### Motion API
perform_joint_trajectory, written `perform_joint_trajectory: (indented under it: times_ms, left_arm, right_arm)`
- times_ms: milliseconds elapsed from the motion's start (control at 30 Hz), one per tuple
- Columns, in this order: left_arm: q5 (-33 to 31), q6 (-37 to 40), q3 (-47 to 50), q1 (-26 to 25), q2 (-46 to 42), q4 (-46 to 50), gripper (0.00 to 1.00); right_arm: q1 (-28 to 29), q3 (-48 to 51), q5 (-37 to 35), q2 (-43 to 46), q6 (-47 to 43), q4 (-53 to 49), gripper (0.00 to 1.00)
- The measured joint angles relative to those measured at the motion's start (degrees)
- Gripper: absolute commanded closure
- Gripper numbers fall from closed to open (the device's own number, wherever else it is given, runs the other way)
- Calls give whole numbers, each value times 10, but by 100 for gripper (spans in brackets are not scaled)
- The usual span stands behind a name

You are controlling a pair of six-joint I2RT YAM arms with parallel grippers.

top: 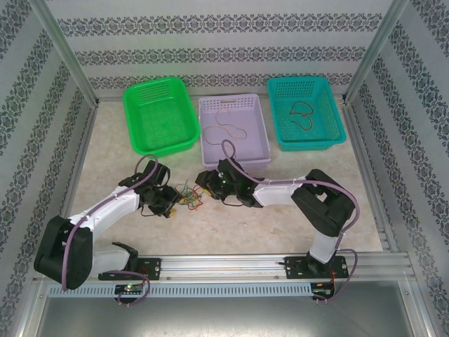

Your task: Untangle the cables

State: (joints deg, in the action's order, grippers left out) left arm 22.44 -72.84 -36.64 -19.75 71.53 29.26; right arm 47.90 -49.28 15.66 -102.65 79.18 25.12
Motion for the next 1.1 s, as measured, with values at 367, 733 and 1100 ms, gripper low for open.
perform_joint_trajectory:
  times_ms: [367,733,1100]
  left_arm:
    - [10,-13,8,0,59,-91,74]
    - [-85,50,-27,0,60,-37,100]
    - [-170,109,-59,9,35,62,100]
  right_arm:
    - [6,-33,2,-59,13,-34,82]
    - [4,-21,-39,24,-12,-110,100]
    - [-92,93,-88,271,-78,-248,100]
